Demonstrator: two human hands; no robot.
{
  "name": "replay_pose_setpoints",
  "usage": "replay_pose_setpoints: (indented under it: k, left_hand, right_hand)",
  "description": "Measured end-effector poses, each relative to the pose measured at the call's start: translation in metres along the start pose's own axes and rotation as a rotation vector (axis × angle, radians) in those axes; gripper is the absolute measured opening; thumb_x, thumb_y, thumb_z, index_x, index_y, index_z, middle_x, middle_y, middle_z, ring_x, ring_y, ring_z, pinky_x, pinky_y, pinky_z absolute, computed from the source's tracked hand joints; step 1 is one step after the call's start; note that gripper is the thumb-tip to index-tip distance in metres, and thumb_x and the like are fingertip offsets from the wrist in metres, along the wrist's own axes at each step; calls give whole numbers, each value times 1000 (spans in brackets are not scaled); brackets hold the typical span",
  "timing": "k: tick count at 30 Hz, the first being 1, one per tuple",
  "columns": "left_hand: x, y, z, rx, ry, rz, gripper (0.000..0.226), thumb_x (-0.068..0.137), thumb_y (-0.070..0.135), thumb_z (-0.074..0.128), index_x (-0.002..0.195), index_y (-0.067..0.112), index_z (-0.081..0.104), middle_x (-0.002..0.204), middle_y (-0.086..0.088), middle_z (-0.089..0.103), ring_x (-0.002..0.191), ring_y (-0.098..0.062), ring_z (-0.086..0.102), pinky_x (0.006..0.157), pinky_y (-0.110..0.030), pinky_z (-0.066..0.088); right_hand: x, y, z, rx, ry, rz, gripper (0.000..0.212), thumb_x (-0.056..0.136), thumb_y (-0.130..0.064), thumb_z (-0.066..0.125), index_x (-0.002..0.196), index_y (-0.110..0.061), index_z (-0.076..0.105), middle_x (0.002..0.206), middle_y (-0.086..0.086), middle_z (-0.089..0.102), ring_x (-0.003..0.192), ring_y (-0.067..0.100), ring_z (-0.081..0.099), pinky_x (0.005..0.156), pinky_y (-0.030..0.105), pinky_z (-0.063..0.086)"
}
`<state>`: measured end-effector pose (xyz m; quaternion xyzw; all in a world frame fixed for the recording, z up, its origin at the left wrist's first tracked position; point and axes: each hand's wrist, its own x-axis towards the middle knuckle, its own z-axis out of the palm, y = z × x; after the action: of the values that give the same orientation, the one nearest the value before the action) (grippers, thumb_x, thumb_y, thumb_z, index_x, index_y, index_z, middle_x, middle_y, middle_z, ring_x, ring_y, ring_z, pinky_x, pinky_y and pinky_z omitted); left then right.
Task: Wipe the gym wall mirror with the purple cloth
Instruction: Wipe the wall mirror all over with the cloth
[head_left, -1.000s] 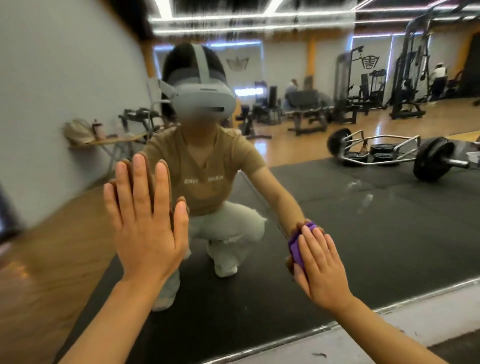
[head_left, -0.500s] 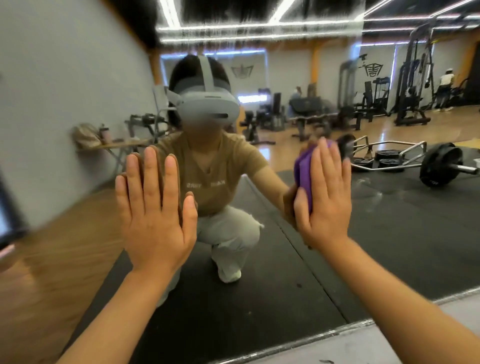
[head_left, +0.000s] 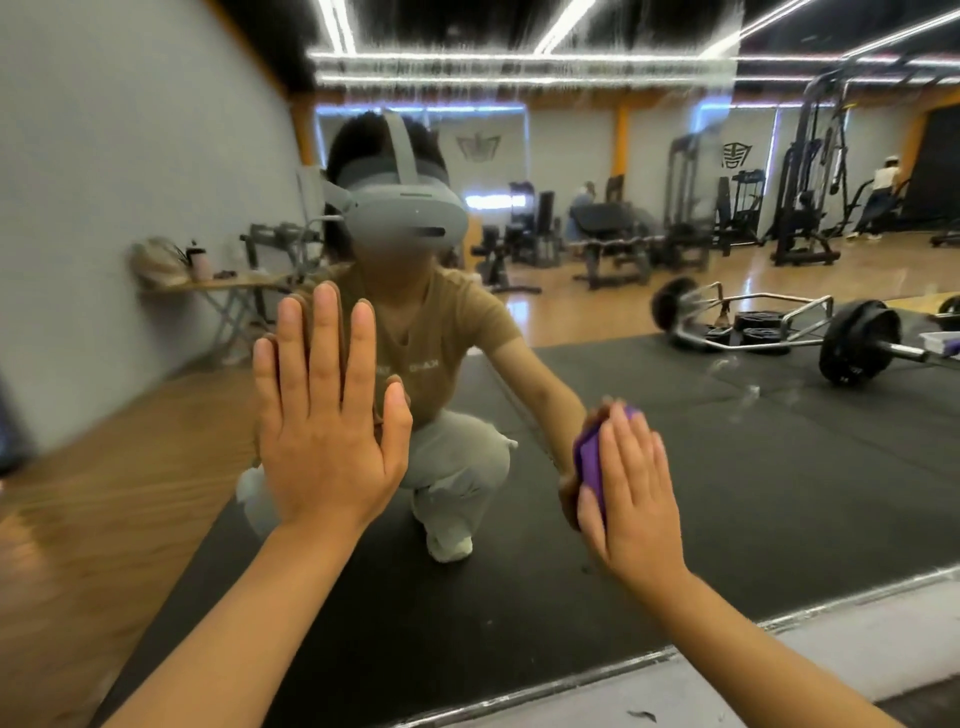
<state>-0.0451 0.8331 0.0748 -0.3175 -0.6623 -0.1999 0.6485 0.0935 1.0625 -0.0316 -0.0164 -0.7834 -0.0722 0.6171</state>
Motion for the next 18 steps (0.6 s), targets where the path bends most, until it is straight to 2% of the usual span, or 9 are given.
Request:
replay_pose_setpoints:
  k: [2,5,8,11,14,18]
  left_hand:
    - [0,0,0,-4,1,-1,58,106,32,34,158,7,24,164,-17,18,154,-30,5,126,-49,5]
    - [-1,0,-1,-8,0,-1,58,106,32,35,158,6,27,164,-17,17,154,-31,6,125,-49,6]
    - [-1,0,-2,-8,4,3,58,106,32,35,158,6,27,164,-16,16,155,-30,3,125,-50,7]
    - [-2,0,-2,-20,6,-5,59,106,31,36,158,7,25,165,-16,14,155,-29,3,125,-50,8]
    - [-1,1,0,-19,7,-2,59,105,31,37,158,7,26,165,-16,14,155,-29,3,125,-51,8]
    - [-1,1,0,-24,1,-11,58,105,30,38,157,5,29,164,-18,18,155,-30,5,125,-50,7]
  right_hand:
    - [58,-7,-4,34,85,84,58,107,-28,31,157,-1,19,166,13,15,155,24,9,127,40,9]
    - [131,-13,-11,76,174,133,56,104,-23,36,151,7,30,159,24,29,152,32,17,126,41,10]
    - [147,-15,-10,78,233,172,56,101,-19,39,149,11,35,158,26,31,150,36,22,126,42,12]
    - [98,-25,1,66,217,144,57,101,-19,40,152,5,29,162,19,26,152,34,19,125,44,14]
    - [20,-33,11,36,79,65,60,106,-29,33,160,-9,15,169,5,8,155,27,13,126,42,13]
    - [-52,-41,18,0,-73,106,62,109,-37,27,162,-15,5,170,0,4,156,21,8,127,36,8]
